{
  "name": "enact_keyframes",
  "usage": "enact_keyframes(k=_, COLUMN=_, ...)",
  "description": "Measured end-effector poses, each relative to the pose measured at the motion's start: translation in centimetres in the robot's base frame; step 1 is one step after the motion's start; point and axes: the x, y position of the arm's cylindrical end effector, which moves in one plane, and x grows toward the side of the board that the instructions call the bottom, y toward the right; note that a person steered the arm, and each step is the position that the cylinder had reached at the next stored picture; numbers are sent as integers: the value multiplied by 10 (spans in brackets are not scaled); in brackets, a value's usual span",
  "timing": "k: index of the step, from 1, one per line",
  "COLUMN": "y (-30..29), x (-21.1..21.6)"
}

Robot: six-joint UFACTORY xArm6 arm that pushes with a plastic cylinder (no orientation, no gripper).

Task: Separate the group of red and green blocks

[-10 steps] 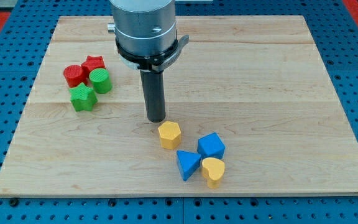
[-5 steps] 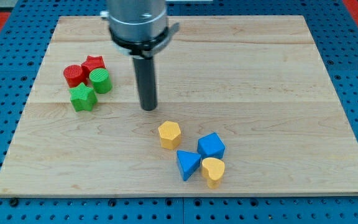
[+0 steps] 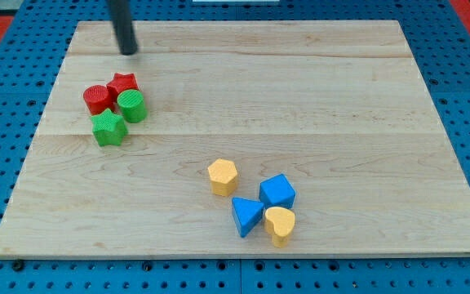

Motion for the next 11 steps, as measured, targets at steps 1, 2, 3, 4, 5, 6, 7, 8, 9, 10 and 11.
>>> enact_keyframes(k=1, y=-32, x=-2)
enact_keyframes(k=2, y=-32, x=0)
enact_keyframes(k=3, y=-36, x=8)
enact_keyframes(k=4, y=-28, x=45)
enact_keyframes(k=5, y=7, x=102)
enact_keyframes(k=6, y=36, x=155)
enact_keyframes(k=7, y=55, x=161)
enact_keyframes(k=8, y=65, x=165)
enact_keyframes(k=9, y=58, x=135)
enact_keyframes(k=10, y=8, x=129)
enact_keyframes(k=11, y=4, x=174)
